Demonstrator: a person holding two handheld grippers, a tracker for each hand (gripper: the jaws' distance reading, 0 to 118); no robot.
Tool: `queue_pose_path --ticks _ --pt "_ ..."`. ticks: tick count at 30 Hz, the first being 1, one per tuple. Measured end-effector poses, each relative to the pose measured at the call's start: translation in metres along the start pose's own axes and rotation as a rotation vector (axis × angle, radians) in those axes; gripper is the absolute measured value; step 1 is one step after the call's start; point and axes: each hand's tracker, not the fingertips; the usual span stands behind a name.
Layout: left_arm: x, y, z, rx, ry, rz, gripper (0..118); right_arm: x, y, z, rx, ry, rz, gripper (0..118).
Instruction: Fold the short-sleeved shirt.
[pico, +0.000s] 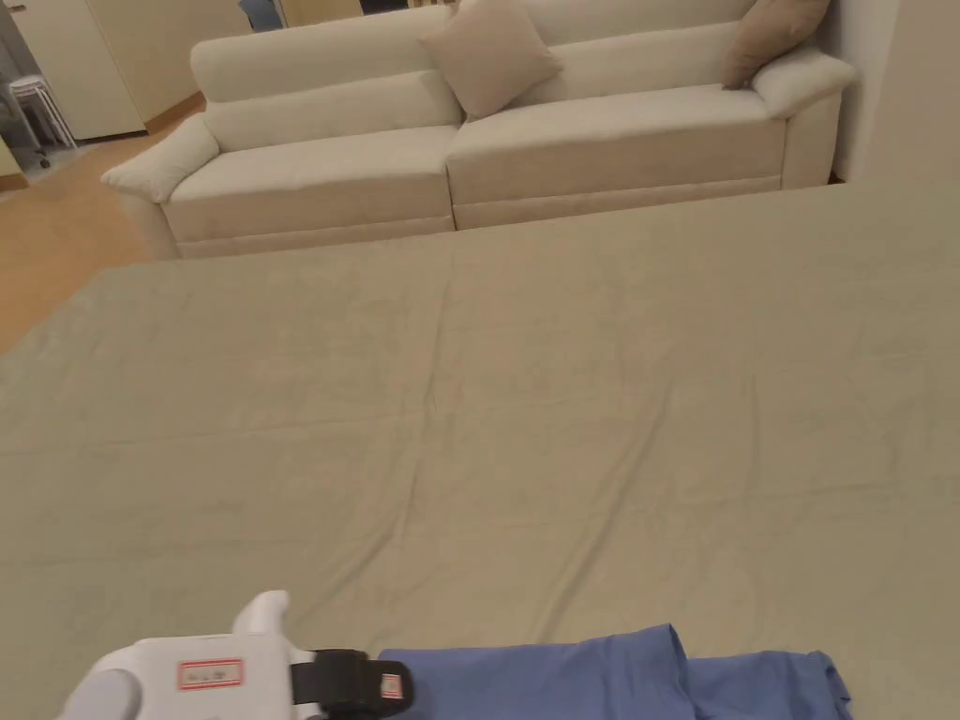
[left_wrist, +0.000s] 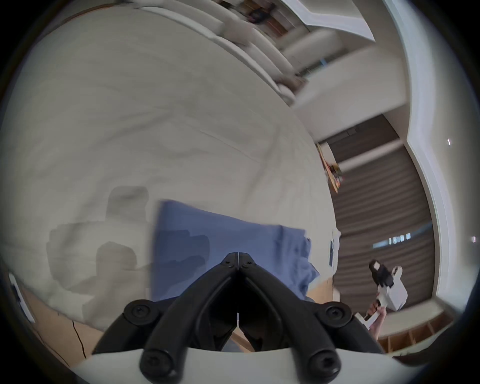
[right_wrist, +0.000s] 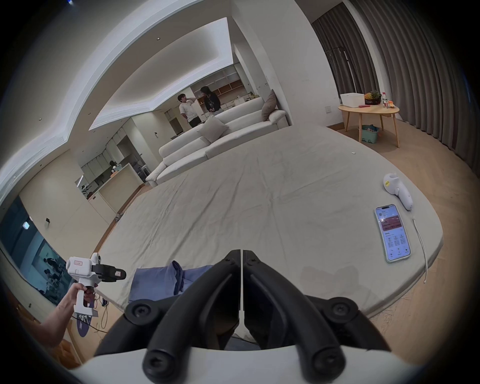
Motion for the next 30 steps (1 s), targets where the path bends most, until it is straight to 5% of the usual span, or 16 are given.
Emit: queue_pose_path --ticks 2,3,4,7,8,13,15,16,17,18,26,30 --pt "-0.03 0.004 0.01 -0.009 -0.07 0.049 0 -0.006 0.0 -0.005 -0.005 -0.005 0.016 2" --pt "-0.041 0.004 0.01 -0.036 -0.118 0.1 11 -0.009 0.0 -0.008 -0.015 -0.008 0.026 2" --pt "-0.055 0.003 0.007 -0.062 -0.173 0.158 44 -0.012 -0.001 -0.012 -0.027 -0.014 0.034 2" --pt "-0.077 -0.003 -0.016 -0.12 -0.089 0.188 90 -0.019 -0.005 -0.018 -0.044 -0.013 0.026 2" --pt "-0.082 -0.006 -0.021 -0.137 -0.102 0.182 116 -0.021 -0.007 -0.02 -0.049 -0.008 0.023 2" --pt "-0.079 -0.001 -0.041 -0.169 -0.183 0.136 116 -0.032 -0.011 -0.026 -0.085 -0.026 0.065 2" --pt "-0.077 0.0 -0.046 -0.213 -0.193 0.175 106 -0.032 -0.012 -0.026 -0.089 -0.019 0.062 2" --pt "-0.075 -0.001 -0.049 -0.215 -0.182 0.163 88 -0.032 -0.013 -0.026 -0.09 -0.018 0.061 2" --pt "-0.072 -0.003 -0.049 -0.207 -0.14 0.134 39 -0.031 -0.013 -0.027 -0.089 -0.019 0.06 2" --pt "-0.069 -0.003 -0.054 -0.218 -0.055 0.087 15 -0.031 -0.013 -0.027 -0.089 -0.02 0.056 2" --pt "-0.057 -0.009 -0.032 -0.151 -0.067 0.133 12 -0.015 -0.013 -0.017 -0.074 -0.019 0.031 2" --pt "0.031 -0.016 -0.016 -0.141 -0.015 -0.01 12 -0.005 -0.013 -0.005 -0.05 -0.011 0.026 2"
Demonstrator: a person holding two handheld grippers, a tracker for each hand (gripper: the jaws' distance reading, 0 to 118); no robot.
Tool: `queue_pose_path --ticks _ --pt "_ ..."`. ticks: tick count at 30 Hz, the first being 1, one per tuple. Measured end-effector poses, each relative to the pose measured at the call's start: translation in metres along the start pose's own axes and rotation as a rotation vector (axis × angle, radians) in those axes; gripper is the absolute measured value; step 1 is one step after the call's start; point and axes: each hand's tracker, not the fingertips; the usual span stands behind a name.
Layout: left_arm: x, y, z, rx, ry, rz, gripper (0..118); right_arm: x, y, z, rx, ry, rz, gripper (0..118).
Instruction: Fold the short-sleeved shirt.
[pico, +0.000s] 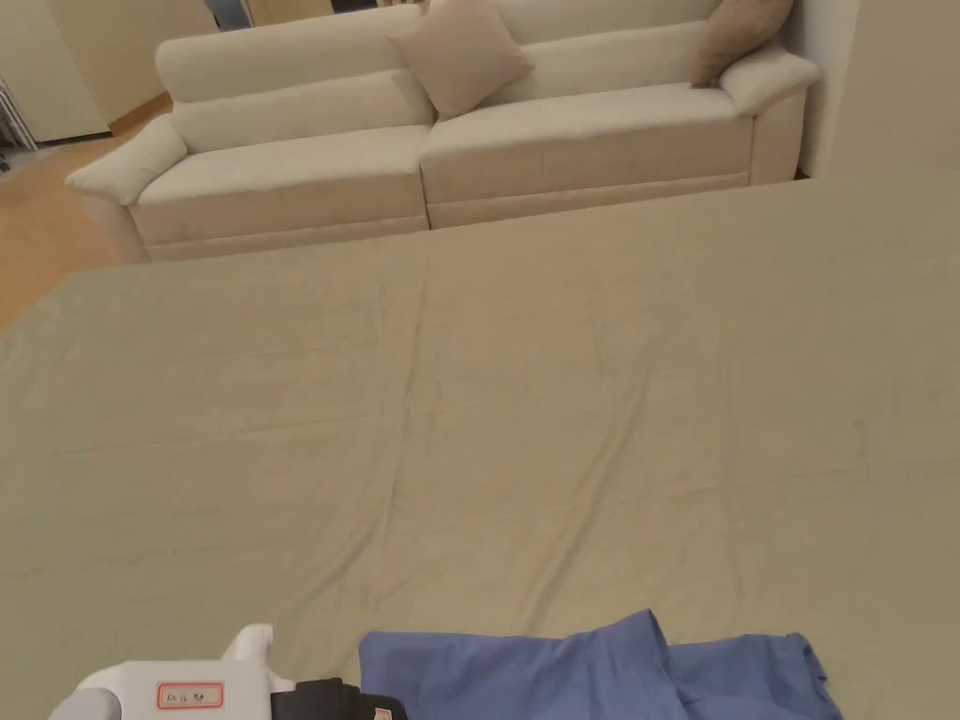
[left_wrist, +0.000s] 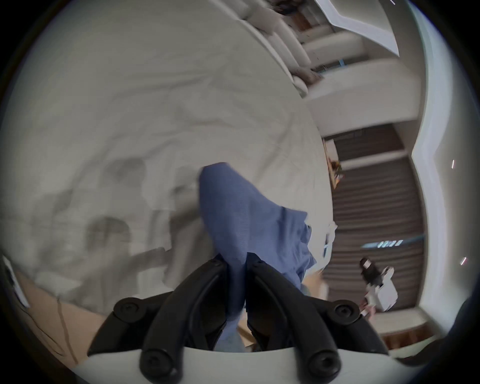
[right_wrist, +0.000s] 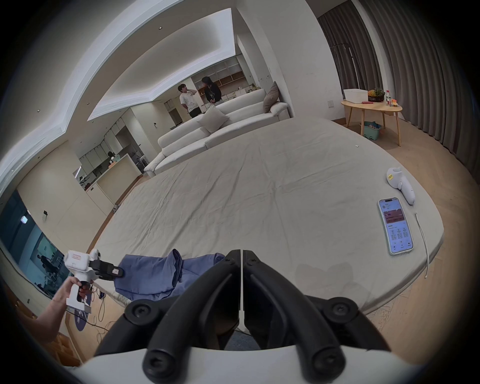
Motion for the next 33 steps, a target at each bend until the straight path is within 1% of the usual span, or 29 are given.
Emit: queue_pose_path --ticks 1,2,4,5,8,10,11,12,13,15,17,18,19,20,21,22,23,24,25,26,27,28,29,31,32,33 --pt "0.03 -0.002 0.002 0.0 0.044 -0.081 12 0.003 0.0 0.003 0.008 -0.002 -0.003 2" --pt "0.057 -0.005 -0.002 -0.018 0.043 -0.147 12 0.007 -0.001 0.006 0.017 -0.003 -0.007 2" --pt "0.107 -0.014 -0.021 -0.058 -0.035 -0.199 11 0.015 -0.002 0.014 0.034 -0.001 -0.024 2" --pt "0.129 -0.019 -0.035 -0.084 -0.056 -0.2 11 0.02 -0.003 0.018 0.043 -0.001 -0.032 2" --pt "0.188 -0.034 -0.089 -0.147 -0.047 -0.359 11 0.03 -0.006 0.032 0.057 -0.005 -0.046 2" --pt "0.215 -0.043 -0.135 -0.216 -0.064 -0.397 11 0.038 -0.009 0.042 0.063 -0.024 -0.046 2" --pt "0.22 -0.044 -0.155 -0.242 -0.069 -0.41 11 0.041 -0.01 0.046 0.066 -0.031 -0.045 2" --pt "0.223 -0.045 -0.175 -0.246 -0.04 -0.398 11 0.045 -0.011 0.051 0.073 -0.042 -0.05 2" --pt "0.222 -0.047 -0.195 -0.262 0.016 -0.376 11 0.05 -0.012 0.056 0.078 -0.045 -0.064 2" --pt "0.214 -0.047 -0.218 -0.286 0.075 -0.321 11 0.059 -0.014 0.062 0.084 -0.046 -0.088 2" --pt "0.204 -0.046 -0.223 -0.287 0.005 -0.246 12 0.065 -0.017 0.066 0.084 -0.058 -0.091 2" --pt "0.2 -0.045 -0.218 -0.289 -0.041 -0.218 22 0.068 -0.018 0.067 0.085 -0.068 -0.092 2" --pt "0.192 -0.044 -0.211 -0.295 -0.125 -0.187 46 0.072 -0.018 0.066 0.084 -0.071 -0.096 2" --pt "0.183 -0.043 -0.203 -0.297 -0.212 -0.13 92 0.075 -0.019 0.066 0.082 -0.072 -0.102 2" --pt "0.177 -0.043 -0.19 -0.298 -0.279 -0.073 117 0.078 -0.02 0.065 0.082 -0.072 -0.111 2" --pt "0.169 -0.043 -0.176 -0.28 -0.321 -0.024 115 0.081 -0.022 0.063 0.082 -0.073 -0.118 2" --pt "0.165 -0.042 -0.161 -0.212 -0.342 0.047 116 0.083 -0.022 0.06 0.079 -0.073 -0.122 2" --pt "0.159 -0.036 -0.152 -0.175 -0.301 0.048 115 0.085 -0.023 0.058 0.076 -0.076 -0.126 2" --pt "0.155 -0.032 -0.147 -0.164 -0.295 0.025 113 0.086 -0.024 0.056 0.075 -0.078 -0.129 2" --pt "0.153 -0.031 -0.146 -0.144 -0.291 -0.002 103 0.088 -0.026 0.054 0.073 -0.078 -0.132 2" --pt "0.153 -0.029 -0.149 -0.132 -0.276 -0.061 77 0.089 -0.026 0.051 0.072 -0.077 -0.141 2" --pt "0.15 -0.029 -0.157 -0.116 -0.263 -0.072 40 0.091 -0.027 0.048 0.067 -0.072 -0.155 2" --pt "0.15 -0.029 -0.167 -0.133 -0.27 -0.082 6 0.091 -0.029 0.047 0.063 -0.069 -0.165 2" --pt "0.156 -0.036 -0.198 -0.154 -0.263 -0.109 6 0.091 -0.033 0.046 0.057 -0.063 -0.177 2" --pt "0.158 -0.038 -0.212 -0.182 -0.245 -0.13 6 0.09 -0.035 0.046 0.054 -0.064 -0.179 2" --pt "0.156 -0.042 -0.232 -0.235 -0.223 -0.12 6 0.09 -0.037 0.047 0.048 -0.068 -0.181 2"
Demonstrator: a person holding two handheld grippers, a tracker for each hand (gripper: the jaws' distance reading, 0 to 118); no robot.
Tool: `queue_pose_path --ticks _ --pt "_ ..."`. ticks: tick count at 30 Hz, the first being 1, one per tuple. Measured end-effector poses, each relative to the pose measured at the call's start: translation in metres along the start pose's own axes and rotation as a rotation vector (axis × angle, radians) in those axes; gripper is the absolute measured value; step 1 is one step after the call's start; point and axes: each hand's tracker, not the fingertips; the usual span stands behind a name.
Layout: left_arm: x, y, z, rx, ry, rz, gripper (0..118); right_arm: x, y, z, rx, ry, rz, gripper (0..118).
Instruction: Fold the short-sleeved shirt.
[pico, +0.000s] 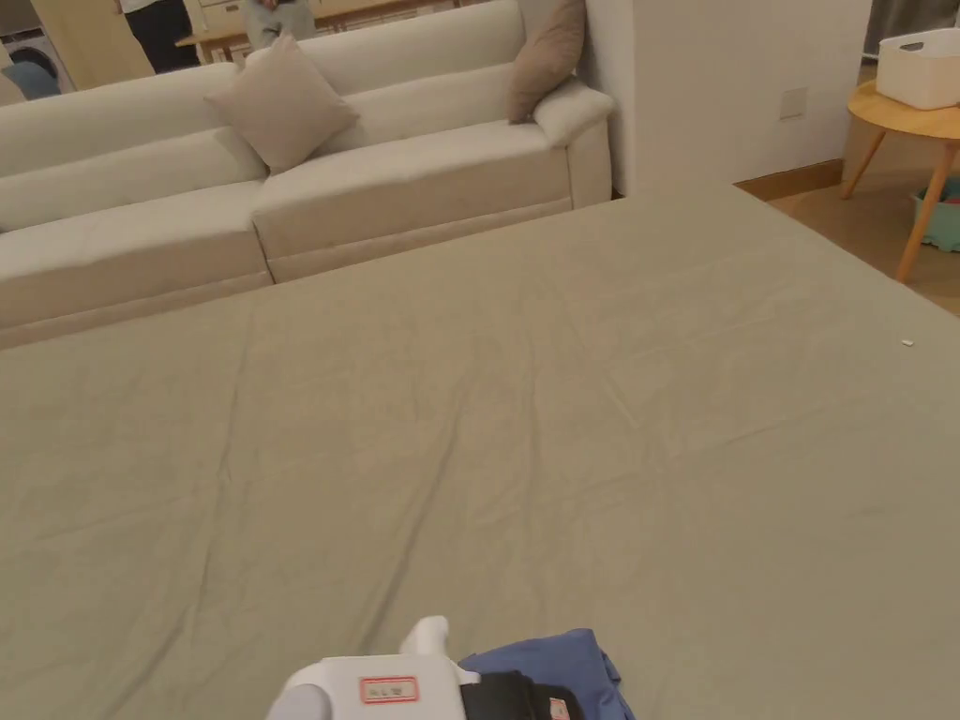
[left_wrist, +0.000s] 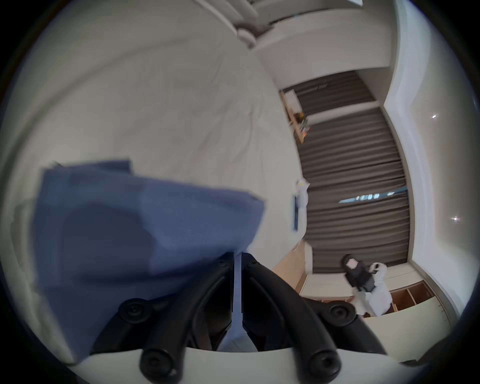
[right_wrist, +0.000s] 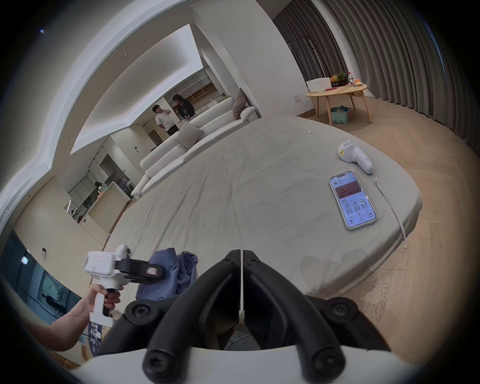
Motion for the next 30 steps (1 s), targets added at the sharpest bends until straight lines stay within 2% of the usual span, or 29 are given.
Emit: queue_pose_path --ticks 5,9,11,14,17,18,20,21,22,23,25,26,27,28,29,30 --pt "-0.011 -0.01 -0.064 -0.106 0.025 0.003 5 0.003 -0.006 0.005 -0.022 -0.02 -0.003 2" --pt "-0.007 -0.013 -0.05 -0.08 -0.053 0.045 4 -0.003 -0.009 -0.006 -0.057 0.016 -0.01 2" --pt "0.005 -0.019 -0.016 -0.057 -0.134 -0.013 4 -0.013 -0.008 -0.025 -0.104 0.132 -0.029 2" --pt "0.014 -0.028 0.047 0.057 -0.119 -0.086 4 -0.039 -0.006 -0.074 -0.209 0.347 -0.063 2" --pt "0.007 -0.034 0.114 0.166 -0.086 -0.04 3 -0.083 -0.016 -0.153 -0.391 0.641 -0.128 2" --pt "0.002 -0.038 0.133 0.193 -0.071 -0.023 2 -0.095 -0.02 -0.184 -0.495 0.736 -0.168 2" --pt "-0.007 -0.045 0.163 0.259 -0.013 -0.014 1 -0.117 -0.038 -0.24 -0.668 0.827 -0.229 2" --pt "-0.012 -0.049 0.173 0.265 0.006 -0.011 1 -0.119 -0.046 -0.262 -0.741 0.79 -0.215 2" --pt "-0.018 -0.052 0.181 0.282 0.017 -0.013 1 -0.117 -0.052 -0.28 -0.771 0.68 -0.192 2" --pt "-0.023 -0.055 0.187 0.284 0.019 -0.003 1 -0.114 -0.058 -0.296 -0.833 0.624 -0.172 2" --pt "-0.038 -0.057 0.191 0.285 -0.06 0.074 1 -0.093 -0.073 -0.316 -0.896 0.532 -0.172 2" --pt "-0.042 -0.058 0.19 0.289 -0.074 0.095 1 -0.082 -0.075 -0.319 -0.912 0.507 -0.19 2" --pt "-0.045 -0.057 0.188 0.288 -0.072 0.107 1 -0.073 -0.073 -0.318 -0.891 0.577 -0.28 2" --pt "-0.046 -0.056 0.184 0.277 -0.069 0.1 1 -0.073 -0.07 -0.313 -0.869 0.59 -0.302 2" --pt "-0.047 -0.054 0.18 0.27 -0.059 0.095 1 -0.074 -0.068 -0.306 -0.852 0.534 -0.24 2" --pt "-0.049 -0.05 0.175 0.265 -0.051 0.091 1 -0.075 -0.068 -0.303 -0.856 0.544 -0.229 2"
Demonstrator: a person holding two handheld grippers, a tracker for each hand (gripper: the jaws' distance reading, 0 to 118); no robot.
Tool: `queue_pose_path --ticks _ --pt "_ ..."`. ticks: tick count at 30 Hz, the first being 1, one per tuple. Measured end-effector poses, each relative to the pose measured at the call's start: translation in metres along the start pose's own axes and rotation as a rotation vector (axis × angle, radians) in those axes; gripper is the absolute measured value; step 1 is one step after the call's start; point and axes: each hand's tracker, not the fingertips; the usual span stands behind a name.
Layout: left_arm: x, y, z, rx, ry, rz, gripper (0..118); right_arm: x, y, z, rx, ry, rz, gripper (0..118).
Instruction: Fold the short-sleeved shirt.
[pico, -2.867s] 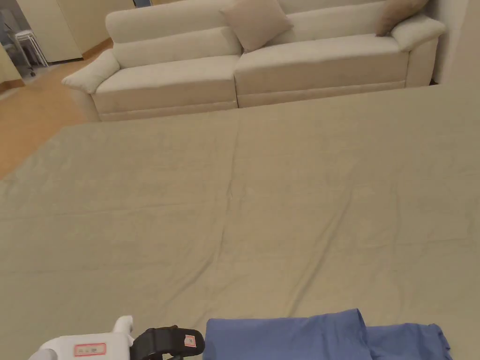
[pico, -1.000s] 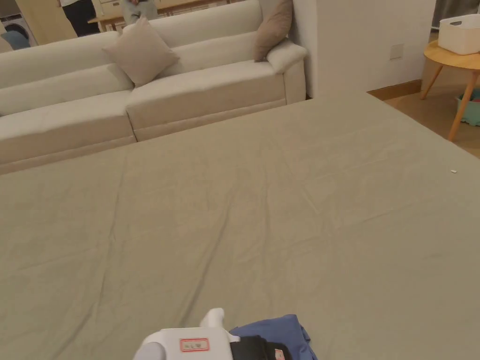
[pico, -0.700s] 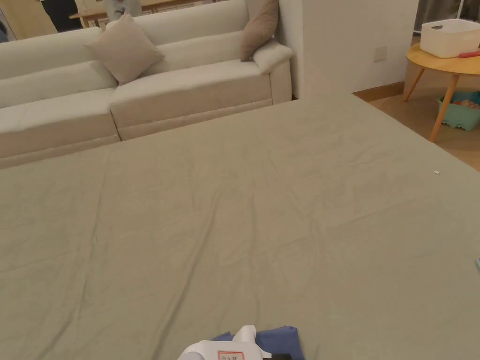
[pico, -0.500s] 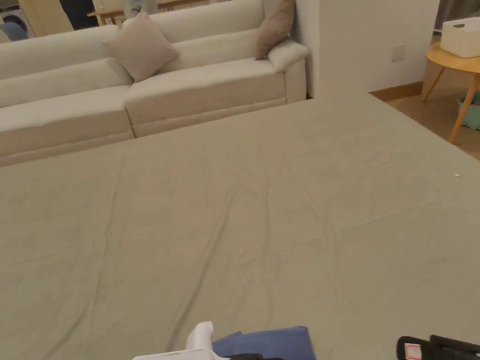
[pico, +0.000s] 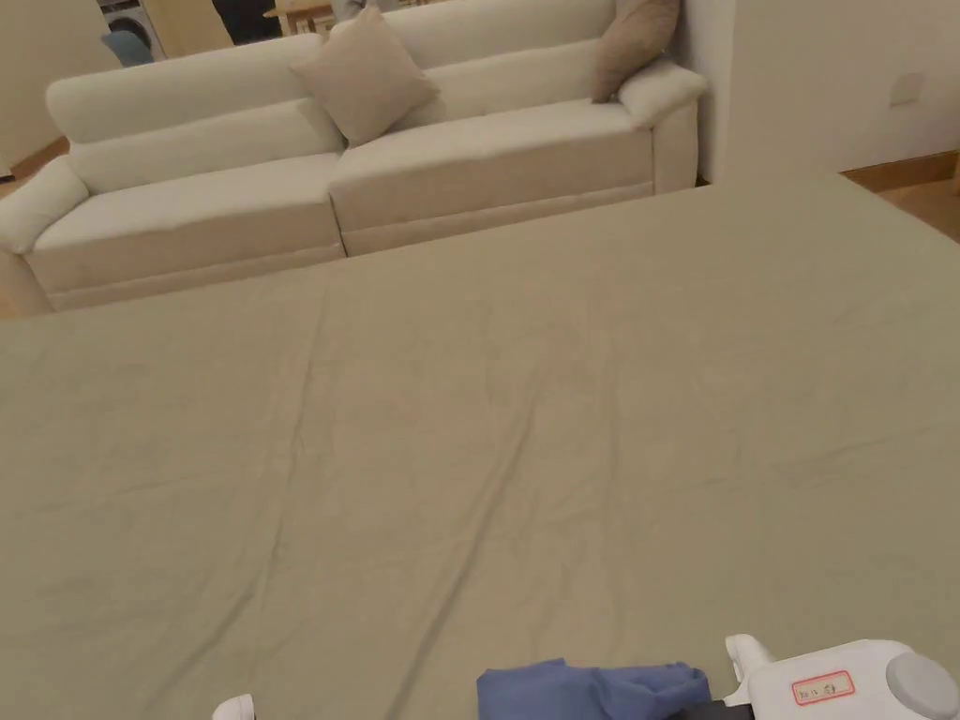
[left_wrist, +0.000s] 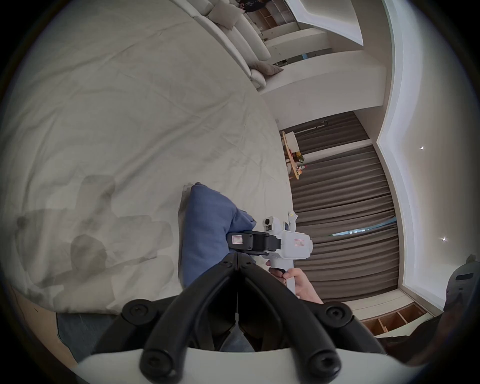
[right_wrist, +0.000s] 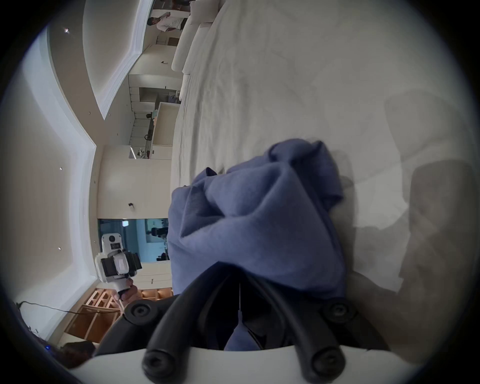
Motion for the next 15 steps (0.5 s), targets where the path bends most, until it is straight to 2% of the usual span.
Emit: queue_pose_path --ticks 1,4,6,7,9,10,11,15 --pt "-0.002 0.002 -0.007 -0.021 0.003 0.0 1 -0.001 0.001 0.002 -0.006 -0.027 0.013 2" --pt "-0.009 0.007 -0.028 -0.066 -0.027 0.014 1 0.0 0.003 0.003 -0.008 -0.029 -0.009 2" --pt "-0.015 0.011 -0.038 -0.069 0.002 0.002 2 0.001 0.002 0.004 -0.009 -0.027 -0.006 2" --pt "-0.02 0.014 -0.042 -0.071 0.031 0.004 11 -0.001 0.001 0.005 -0.008 -0.032 0.005 2" --pt "-0.03 0.019 -0.053 -0.115 0.082 0.037 89 -0.001 -0.002 0.007 -0.004 -0.036 0.01 2" --pt "-0.035 0.018 -0.063 -0.136 0.072 0.043 118 0.002 -0.002 0.009 -0.001 -0.033 0.009 2" --pt "-0.035 0.018 -0.065 -0.113 0.03 0.054 116 0.004 -0.003 0.011 0.001 -0.031 0.007 2" --pt "-0.048 0.018 -0.11 -0.259 0.084 0.012 116 0.013 -0.008 0.014 0.022 0.004 -0.031 2"
